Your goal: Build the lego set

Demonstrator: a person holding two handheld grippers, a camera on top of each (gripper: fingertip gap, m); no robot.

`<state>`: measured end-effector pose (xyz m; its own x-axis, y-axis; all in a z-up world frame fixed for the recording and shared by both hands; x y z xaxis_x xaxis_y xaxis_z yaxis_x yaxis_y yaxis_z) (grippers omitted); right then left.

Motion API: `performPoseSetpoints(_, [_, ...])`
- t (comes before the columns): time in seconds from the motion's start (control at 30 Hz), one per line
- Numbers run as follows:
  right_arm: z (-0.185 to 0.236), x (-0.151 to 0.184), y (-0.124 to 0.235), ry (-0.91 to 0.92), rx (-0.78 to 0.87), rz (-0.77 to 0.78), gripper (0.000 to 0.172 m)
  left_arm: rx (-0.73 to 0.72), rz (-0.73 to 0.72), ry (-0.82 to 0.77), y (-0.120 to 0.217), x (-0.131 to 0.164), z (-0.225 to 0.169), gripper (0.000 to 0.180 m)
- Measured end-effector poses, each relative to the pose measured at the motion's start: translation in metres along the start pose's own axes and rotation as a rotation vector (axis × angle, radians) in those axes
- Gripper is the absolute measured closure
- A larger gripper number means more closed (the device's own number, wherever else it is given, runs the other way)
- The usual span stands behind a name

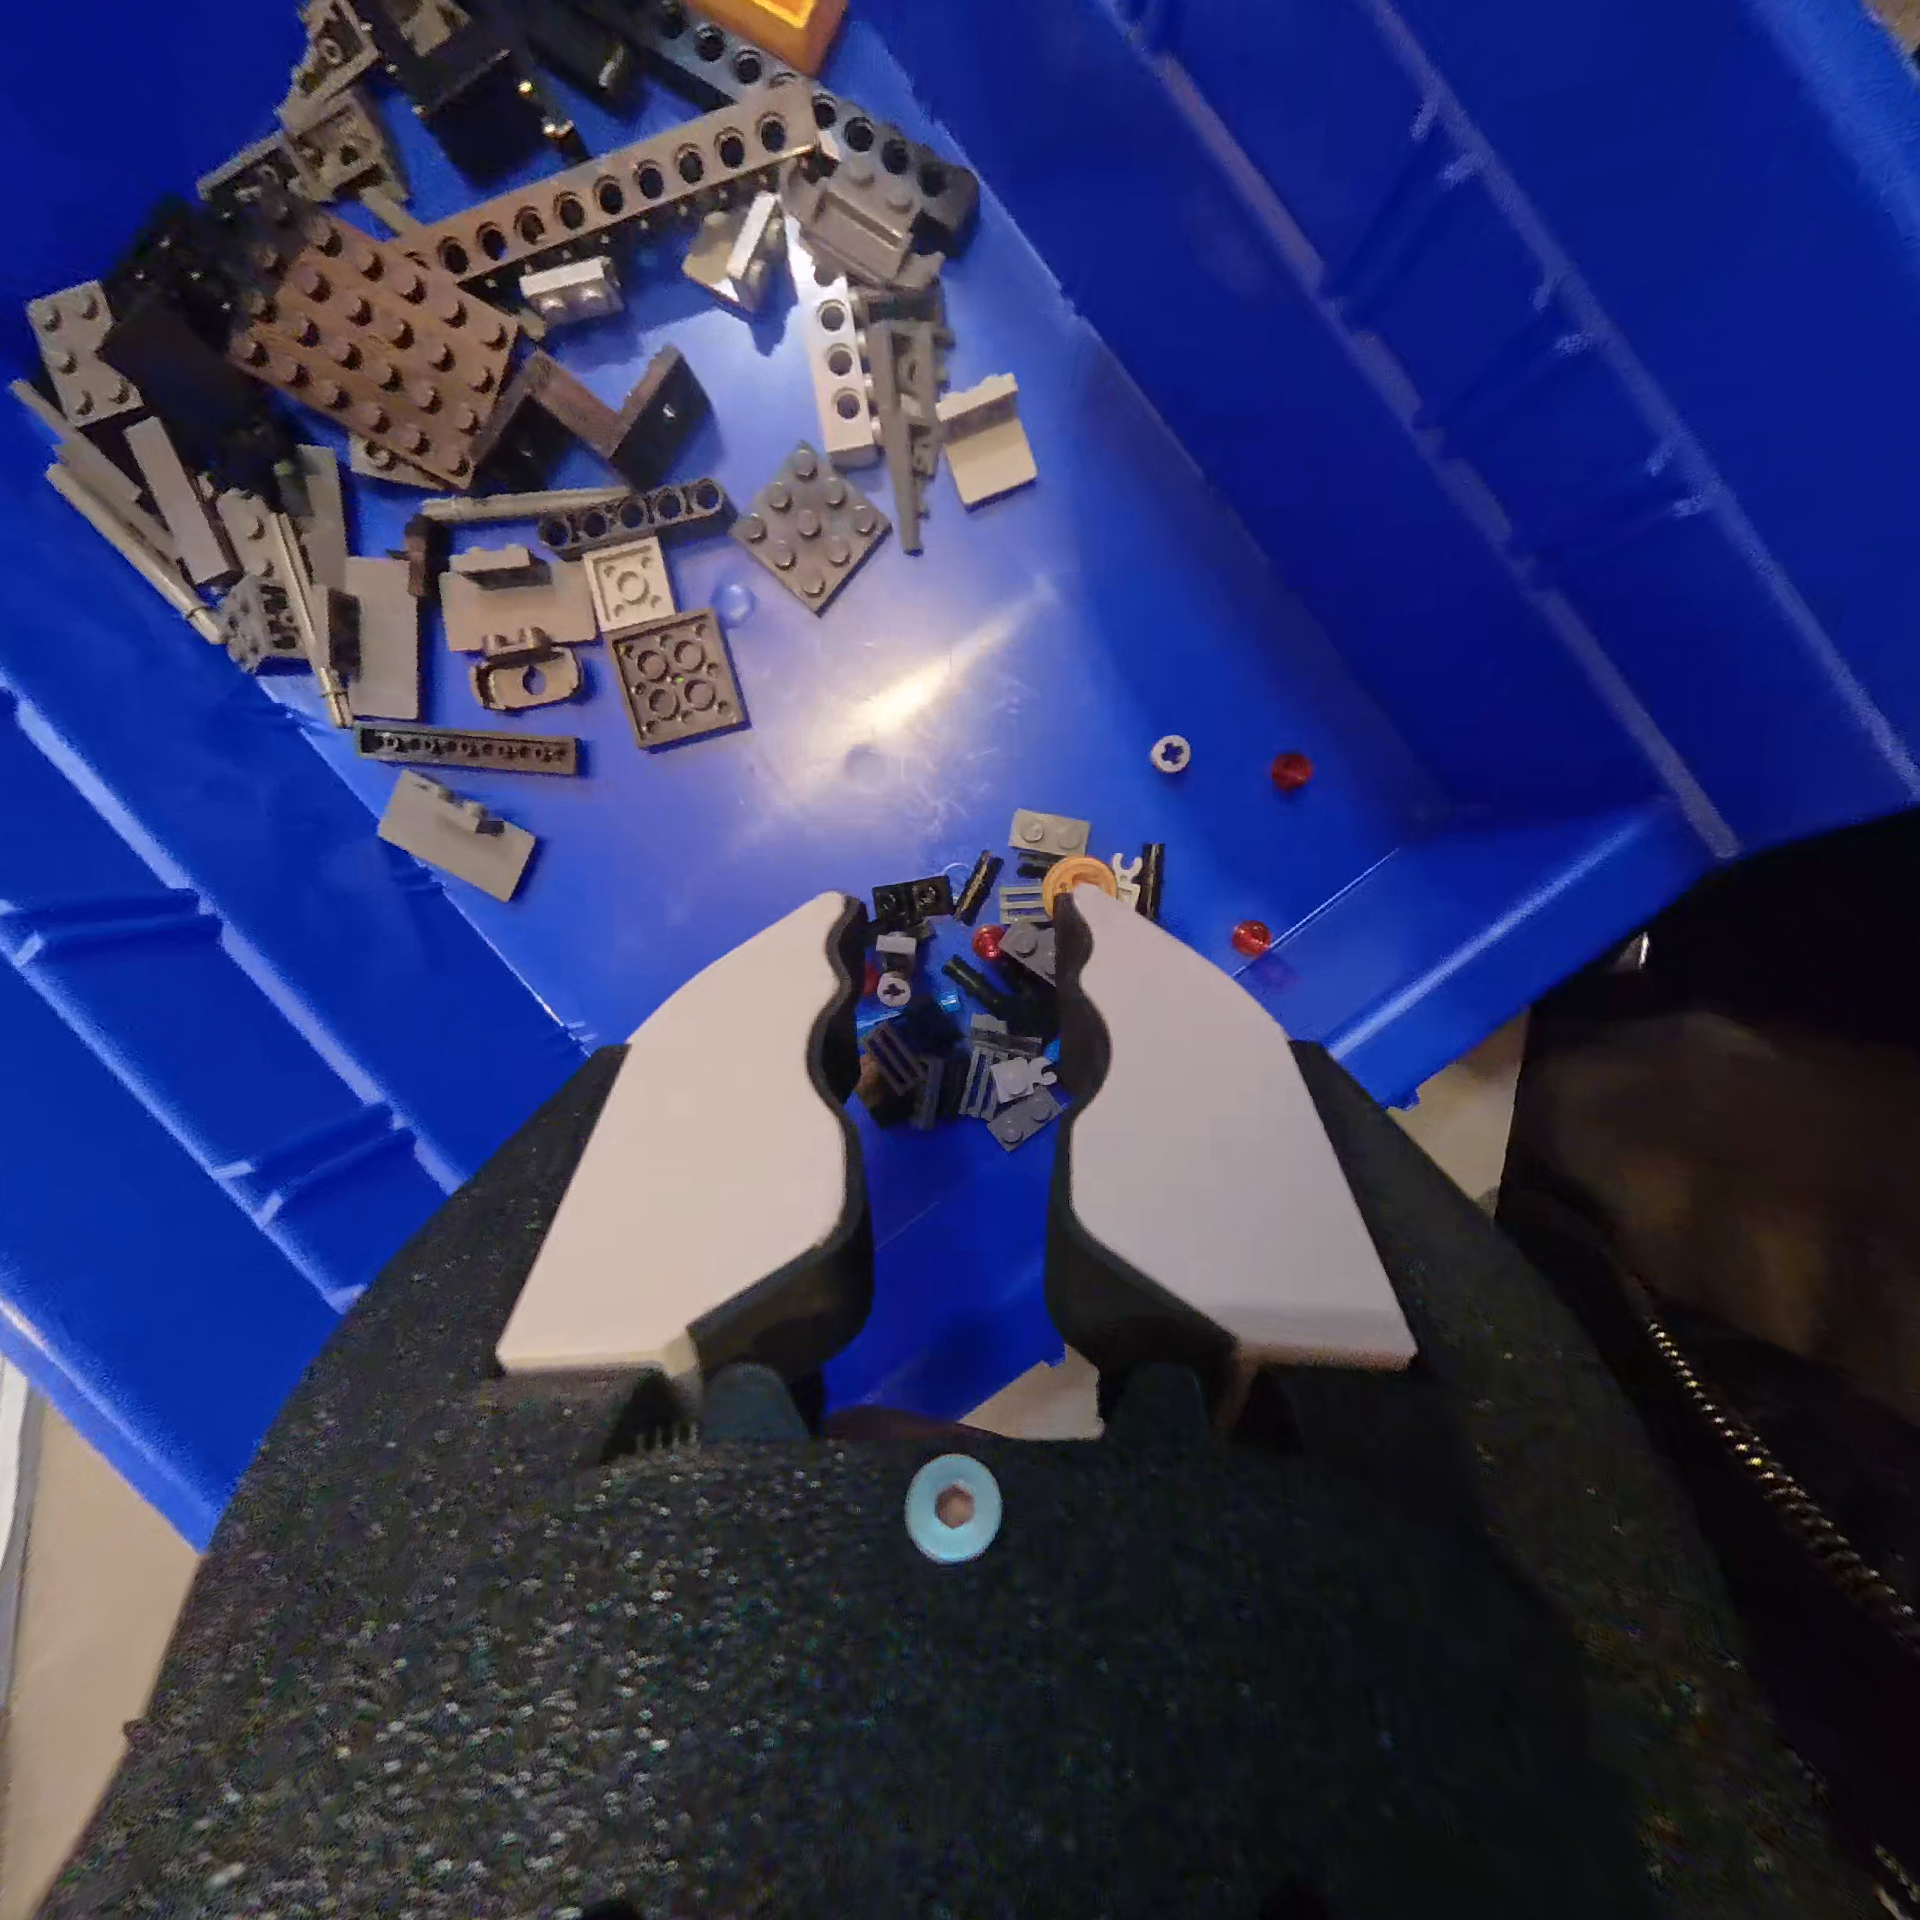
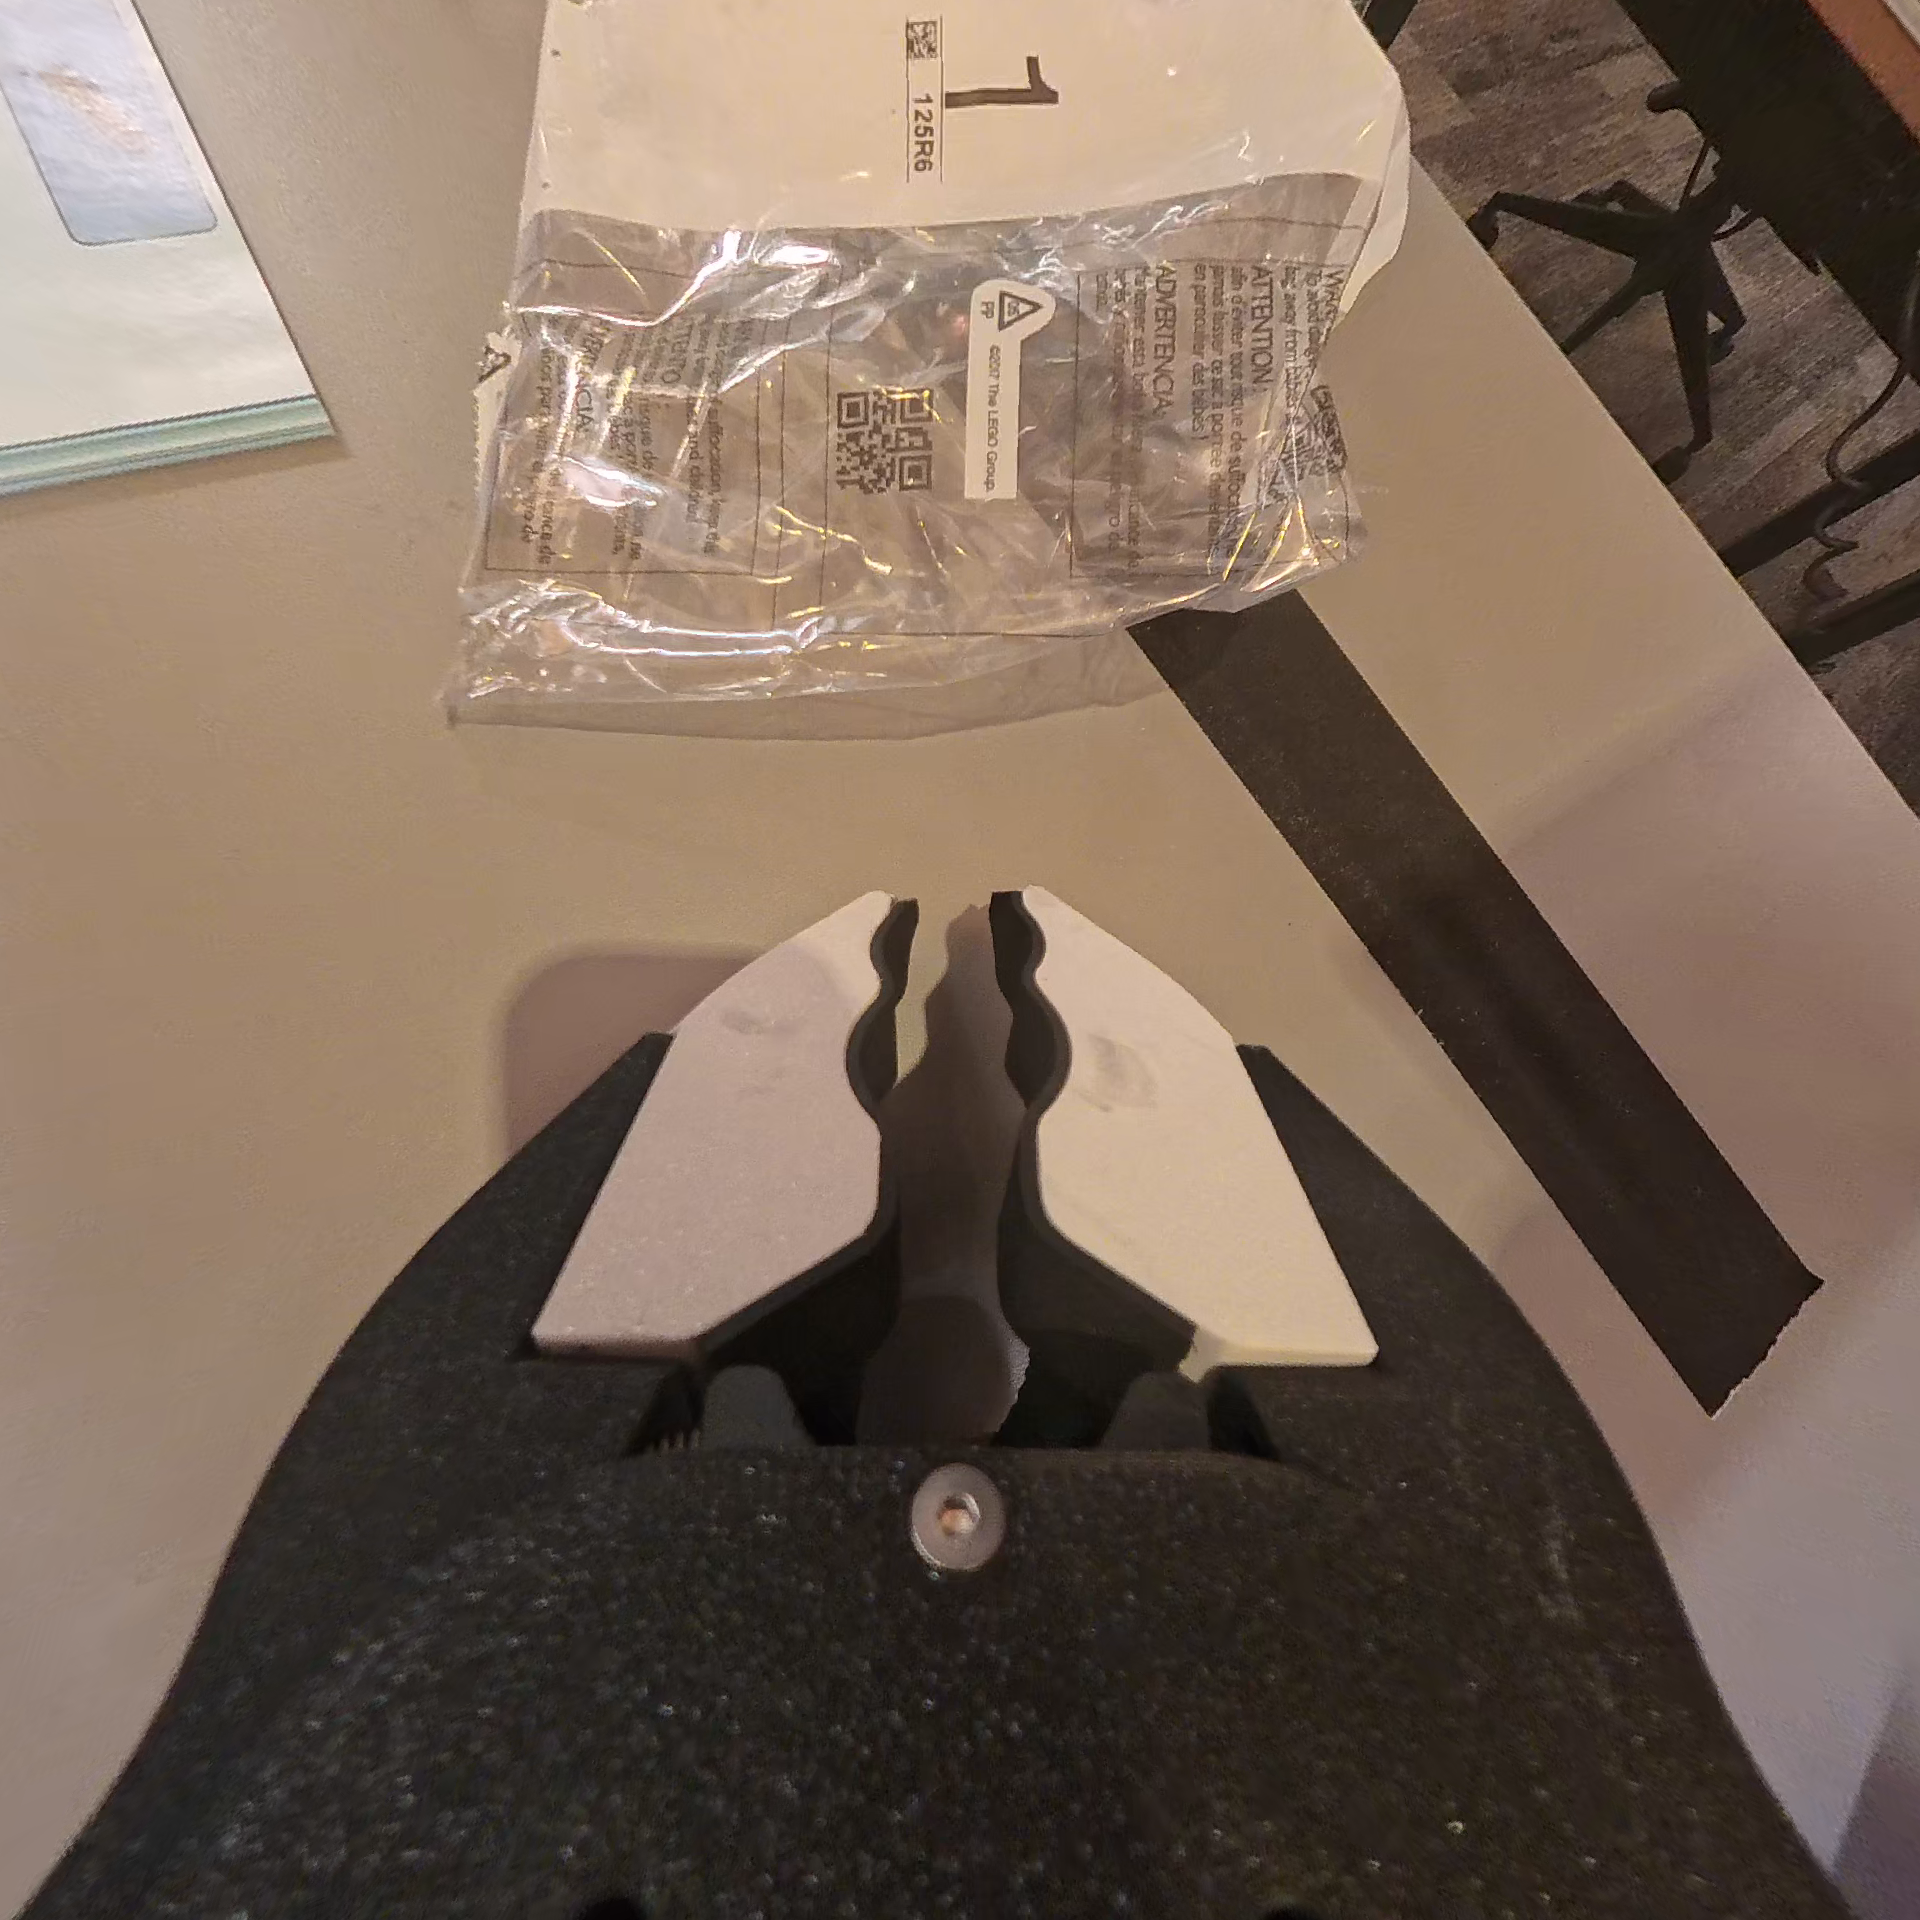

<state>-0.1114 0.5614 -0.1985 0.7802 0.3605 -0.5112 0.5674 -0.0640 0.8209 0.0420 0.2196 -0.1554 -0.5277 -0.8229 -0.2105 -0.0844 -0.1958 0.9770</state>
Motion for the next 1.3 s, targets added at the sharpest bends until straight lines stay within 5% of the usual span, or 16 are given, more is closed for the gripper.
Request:
performPoseSetpoints(0.87, [-0.001, 0.0, 0.0, -0.004, -0.014, 0.003, 0.156, -0.021, 0.213, -0.216, -0.021, -0.017, 0.002, 0.168])
performPoseSetpoints(1.3, [0.0, 0.0, 0.0, 0.002, -0.006, 0.001, 0.157, 0.041, 0.247, -0.178, -0.031, -0.018, 0.004, 0.175])
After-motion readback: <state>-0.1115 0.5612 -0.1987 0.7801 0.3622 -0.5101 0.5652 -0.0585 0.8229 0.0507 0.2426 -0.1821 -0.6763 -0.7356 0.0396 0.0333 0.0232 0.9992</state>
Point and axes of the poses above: each gripper's, where its closed fingertips meet, y back along the fingers, x out of its underside, z = x × y across the jaws, the point moved 8 cm from there along y, back along the fingers, and after that the axes turned 14 degrees about z, right-handed, at the moved point
